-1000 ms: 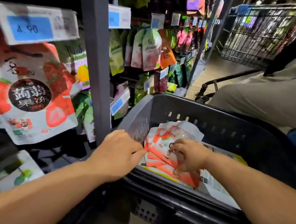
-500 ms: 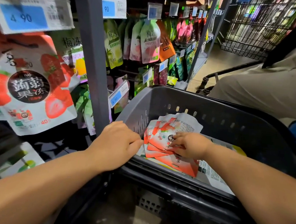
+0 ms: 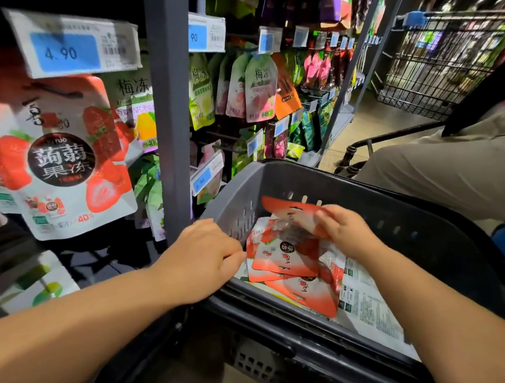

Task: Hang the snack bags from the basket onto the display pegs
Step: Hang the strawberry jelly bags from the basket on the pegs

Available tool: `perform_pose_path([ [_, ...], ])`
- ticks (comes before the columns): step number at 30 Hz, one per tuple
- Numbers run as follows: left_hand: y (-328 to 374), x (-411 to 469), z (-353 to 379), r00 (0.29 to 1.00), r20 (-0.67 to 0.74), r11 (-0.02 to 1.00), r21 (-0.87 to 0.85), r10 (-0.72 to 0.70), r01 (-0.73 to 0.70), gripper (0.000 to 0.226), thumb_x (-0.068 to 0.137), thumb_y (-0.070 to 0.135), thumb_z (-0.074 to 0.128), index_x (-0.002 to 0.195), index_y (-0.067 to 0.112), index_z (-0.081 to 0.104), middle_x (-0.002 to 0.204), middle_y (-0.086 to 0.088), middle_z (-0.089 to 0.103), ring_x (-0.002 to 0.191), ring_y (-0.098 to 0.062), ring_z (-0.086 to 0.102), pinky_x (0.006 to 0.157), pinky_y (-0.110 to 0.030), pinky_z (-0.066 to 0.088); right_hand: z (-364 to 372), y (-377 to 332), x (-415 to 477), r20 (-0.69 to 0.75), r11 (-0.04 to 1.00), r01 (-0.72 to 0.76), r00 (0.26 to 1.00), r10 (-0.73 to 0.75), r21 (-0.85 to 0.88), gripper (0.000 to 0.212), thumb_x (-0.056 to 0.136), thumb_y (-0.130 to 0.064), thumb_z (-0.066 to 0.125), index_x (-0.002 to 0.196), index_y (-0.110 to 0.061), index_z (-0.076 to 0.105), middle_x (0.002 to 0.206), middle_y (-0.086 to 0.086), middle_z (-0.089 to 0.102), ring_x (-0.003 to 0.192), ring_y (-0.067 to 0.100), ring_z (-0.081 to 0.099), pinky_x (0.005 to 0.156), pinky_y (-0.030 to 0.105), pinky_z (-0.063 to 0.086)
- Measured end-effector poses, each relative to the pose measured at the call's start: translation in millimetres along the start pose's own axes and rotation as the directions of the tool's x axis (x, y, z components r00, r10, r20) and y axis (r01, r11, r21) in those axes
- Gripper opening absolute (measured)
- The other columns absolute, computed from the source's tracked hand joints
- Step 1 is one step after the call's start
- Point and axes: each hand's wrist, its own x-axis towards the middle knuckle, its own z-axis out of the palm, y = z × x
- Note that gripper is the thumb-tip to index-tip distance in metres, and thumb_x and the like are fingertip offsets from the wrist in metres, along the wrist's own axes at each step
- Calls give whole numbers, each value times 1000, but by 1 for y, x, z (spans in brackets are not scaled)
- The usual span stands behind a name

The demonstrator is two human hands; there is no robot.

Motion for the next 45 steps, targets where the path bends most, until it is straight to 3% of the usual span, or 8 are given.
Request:
perform_pose_path([
  [5, 0, -1, 0, 998, 49, 999, 1, -37, 37, 46, 89, 53, 16, 60, 25, 38, 58, 3, 39, 69, -8, 37, 89, -32, 37, -19, -20, -8, -153, 946, 34, 988, 16, 321, 21, 103, -25, 50, 87, -20, 62, 73, -3, 62, 71, 15, 57, 75, 35, 48],
  [13, 10, -5, -12, 965, 103, 914, -310, -240, 260, 82, 49, 95, 52, 106, 38, 42, 101, 21, 51, 100, -3, 48, 93, -29, 42, -15, -80, -32, 181, 587, -100, 980, -81, 803, 26, 86, -28, 53, 101, -11, 65, 92, 12, 74, 83, 23, 72, 80, 38, 59],
  [17, 14, -1, -20, 918, 154, 794, -464, -365, 393, 102, 43, 72, 81, 125, 41, 31, 113, 19, 53, 107, -3, 54, 92, -21, 44, -18, -110, -34, 168, 535, -72, 977, -133, 842, 24, 85, -29, 56, 98, -11, 65, 90, 13, 73, 81, 25, 70, 78, 39, 60],
  [22, 20, 0, -32, 948, 142, 644, -704, -285, 299, 27, 62, 26, 90, 78, 34, 71, 74, 17, 73, 69, 5, 65, 68, -14, 48, -8, -143, -21, 96, 476, -16, 985, -144, 879, 25, 93, -24, 52, 108, -6, 61, 100, 18, 69, 91, 32, 66, 89, 44, 55],
  [31, 21, 1, -32, 897, 45, 440, -860, -439, 258, 27, 73, 10, 82, 99, 14, 75, 89, 7, 77, 81, -3, 71, 68, -11, 48, -5, -142, 6, 77, 579, -13, 993, -86, 816, 24, 103, -33, 50, 105, -11, 59, 87, 18, 55, 69, 23, 52, 64, 32, 47],
  [34, 15, 2, -35, 831, -32, 378, -900, -555, 217, 32, 73, 13, 82, 103, 15, 73, 92, 5, 77, 82, -5, 72, 66, -12, 51, -10, -106, 13, 92, 753, -46, 996, -20, 656, 20, 103, -32, 49, 104, -16, 60, 84, 5, 63, 70, 16, 59, 66, 28, 48],
  [37, 9, -1, -35, 788, -57, 388, -890, -613, 238, 32, 74, 10, 82, 104, 14, 71, 88, 7, 76, 69, 7, 67, 57, -4, 45, 0, -45, 9, 160, 998, 39, 986, -46, 48, 3, 94, -25, 66, 98, -26, 66, 97, -6, 68, 94, 13, 64, 79, 19, 47],
  [45, 3, -9, -24, 782, -43, 444, -841, -622, 308, 39, 73, 32, 85, 108, 28, 67, 96, 13, 75, 89, -3, 69, 77, -24, 49, 24, 24, 2, 461, 807, 148, 871, 168, -572, 77, 71, -42, 86, 139, -35, 52, 135, -6, 55, 125, 19, 52, 97, 23, 40],
])
